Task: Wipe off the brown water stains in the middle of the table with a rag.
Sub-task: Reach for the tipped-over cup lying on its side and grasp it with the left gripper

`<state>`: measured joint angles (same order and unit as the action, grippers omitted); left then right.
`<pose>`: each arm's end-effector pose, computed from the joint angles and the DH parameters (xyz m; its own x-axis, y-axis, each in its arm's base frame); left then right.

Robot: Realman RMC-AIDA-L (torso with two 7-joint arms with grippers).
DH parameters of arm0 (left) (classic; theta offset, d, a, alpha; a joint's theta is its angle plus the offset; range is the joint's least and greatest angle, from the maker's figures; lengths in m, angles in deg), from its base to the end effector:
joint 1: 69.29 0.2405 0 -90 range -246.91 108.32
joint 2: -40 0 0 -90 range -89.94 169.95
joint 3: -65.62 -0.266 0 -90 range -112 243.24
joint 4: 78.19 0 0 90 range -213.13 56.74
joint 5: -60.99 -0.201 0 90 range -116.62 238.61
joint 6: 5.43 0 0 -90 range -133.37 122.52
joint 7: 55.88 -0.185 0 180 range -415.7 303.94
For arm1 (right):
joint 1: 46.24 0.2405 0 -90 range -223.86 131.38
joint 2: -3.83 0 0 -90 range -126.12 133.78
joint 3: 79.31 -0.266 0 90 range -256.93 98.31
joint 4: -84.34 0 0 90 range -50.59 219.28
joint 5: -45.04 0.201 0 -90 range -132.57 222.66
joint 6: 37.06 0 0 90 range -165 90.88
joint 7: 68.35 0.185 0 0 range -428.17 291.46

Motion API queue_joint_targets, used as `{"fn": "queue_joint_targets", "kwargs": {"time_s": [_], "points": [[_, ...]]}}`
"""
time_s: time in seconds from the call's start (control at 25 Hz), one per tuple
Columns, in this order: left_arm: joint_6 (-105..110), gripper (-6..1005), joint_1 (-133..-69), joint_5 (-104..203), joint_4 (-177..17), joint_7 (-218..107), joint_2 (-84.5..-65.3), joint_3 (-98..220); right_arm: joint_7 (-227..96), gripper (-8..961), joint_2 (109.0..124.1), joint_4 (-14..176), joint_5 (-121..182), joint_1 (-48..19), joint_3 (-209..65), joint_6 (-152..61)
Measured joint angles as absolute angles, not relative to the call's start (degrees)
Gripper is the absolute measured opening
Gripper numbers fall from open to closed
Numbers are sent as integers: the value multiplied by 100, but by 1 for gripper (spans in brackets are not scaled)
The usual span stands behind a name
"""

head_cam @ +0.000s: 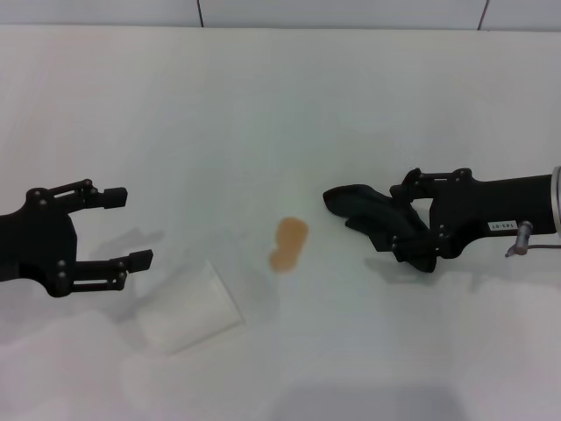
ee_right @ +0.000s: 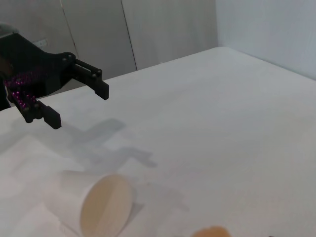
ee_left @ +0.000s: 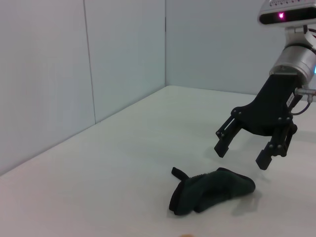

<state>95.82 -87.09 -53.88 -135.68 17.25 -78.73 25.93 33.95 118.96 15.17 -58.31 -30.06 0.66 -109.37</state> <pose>-0.2784 0.2882 0.0131 0.9034 0.1543 0.4000 0.2771 -0.9220 -0.2703 0.2207 0.3268 -0.0447 0.9035 -0.3139 -0.2917 -0.3858 -0.8921 -0.2352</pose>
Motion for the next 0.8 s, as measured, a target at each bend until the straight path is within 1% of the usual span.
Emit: {"fn": "queue_joint_targets", "kwargs": {"time_s": [0.8], "points": [[9569,872,-8729,-5376,-13604,1775,-7871,2589,3395,796,11896,1538,-5831,-2983,76,-10922]]}}
